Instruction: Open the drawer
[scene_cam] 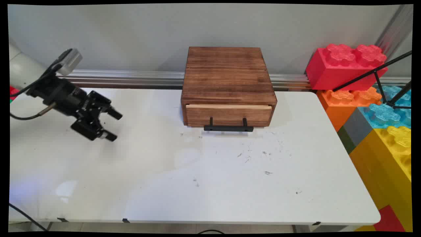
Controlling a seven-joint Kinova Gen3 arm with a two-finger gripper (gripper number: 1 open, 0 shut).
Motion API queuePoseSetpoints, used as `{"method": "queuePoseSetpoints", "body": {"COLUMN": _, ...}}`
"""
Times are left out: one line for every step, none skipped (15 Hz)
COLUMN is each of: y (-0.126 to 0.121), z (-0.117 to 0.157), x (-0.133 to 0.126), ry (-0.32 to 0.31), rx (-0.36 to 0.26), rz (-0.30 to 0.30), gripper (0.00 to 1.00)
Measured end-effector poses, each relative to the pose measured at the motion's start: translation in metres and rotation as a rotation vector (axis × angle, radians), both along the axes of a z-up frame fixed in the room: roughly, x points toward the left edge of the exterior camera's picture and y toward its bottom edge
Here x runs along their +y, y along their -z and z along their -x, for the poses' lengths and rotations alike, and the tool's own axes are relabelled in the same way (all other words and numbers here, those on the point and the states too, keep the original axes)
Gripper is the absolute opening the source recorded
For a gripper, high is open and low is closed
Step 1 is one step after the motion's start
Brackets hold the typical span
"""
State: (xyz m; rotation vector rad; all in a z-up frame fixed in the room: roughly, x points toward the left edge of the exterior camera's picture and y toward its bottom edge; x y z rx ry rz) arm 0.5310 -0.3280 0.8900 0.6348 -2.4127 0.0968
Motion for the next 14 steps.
{"method": "queuePoseSetpoints", "body": {"y": -0.001, "z": 0.004, "x": -0.002, "ry": -0.004, "rx": 0.013, "rz": 0.011, "gripper": 1.0}}
{"method": "queuePoseSetpoints", "body": {"y": -0.002, "z": 0.007, "x": -0.004, "ry": -0.007, "rx": 0.025, "rz": 0.021, "gripper": 1.0}}
{"method": "queuePoseSetpoints", "body": {"y": -0.003, "z": 0.012, "x": -0.006, "ry": -0.011, "rx": 0.038, "rz": 0.033, "gripper": 1.0}}
{"method": "queuePoseSetpoints", "body": {"y": -0.004, "z": 0.016, "x": -0.009, "ry": -0.012, "rx": 0.049, "rz": 0.044, "gripper": 1.0}}
{"method": "queuePoseSetpoints", "body": {"y": -0.005, "z": 0.019, "x": -0.01, "ry": -0.011, "rx": 0.056, "rz": 0.053, "gripper": 1.0}}
{"method": "queuePoseSetpoints", "body": {"y": -0.006, "z": 0.024, "x": -0.013, "ry": -0.005, "rx": 0.06, "rz": 0.065, "gripper": 1.0}}
{"method": "queuePoseSetpoints", "body": {"y": -0.006, "z": 0.029, "x": -0.016, "ry": 0.002, "rx": 0.064, "rz": 0.077, "gripper": 1.0}}
{"method": "queuePoseSetpoints", "body": {"y": -0.007, "z": 0.035, "x": -0.019, "ry": 0.008, "rx": 0.065, "rz": 0.086, "gripper": 1.0}}
{"method": "queuePoseSetpoints", "body": {"y": -0.007, "z": 0.041, "x": -0.023, "ry": 0.012, "rx": 0.066, "rz": 0.092, "gripper": 1.0}}
{"method": "queuePoseSetpoints", "body": {"y": -0.007, "z": 0.048, "x": -0.027, "ry": 0.016, "rx": 0.064, "rz": 0.098, "gripper": 1.0}}
{"method": "queuePoseSetpoints", "body": {"y": -0.007, "z": 0.057, "x": -0.032, "ry": 0.021, "rx": 0.063, "rz": 0.102, "gripper": 1.0}}
{"method": "queuePoseSetpoints", "body": {"y": -0.006, "z": 0.068, "x": -0.038, "ry": 0.027, "rx": 0.058, "rz": 0.106, "gripper": 1.0}}
{"method": "queuePoseSetpoints", "body": {"y": -0.006, "z": 0.078, "x": -0.044, "ry": 0.033, "rx": 0.051, "rz": 0.108, "gripper": 1.0}}
{"method": "queuePoseSetpoints", "body": {"y": -0.005, "z": 0.091, "x": -0.051, "ry": 0.04, "rx": 0.042, "rz": 0.114, "gripper": 1.0}}
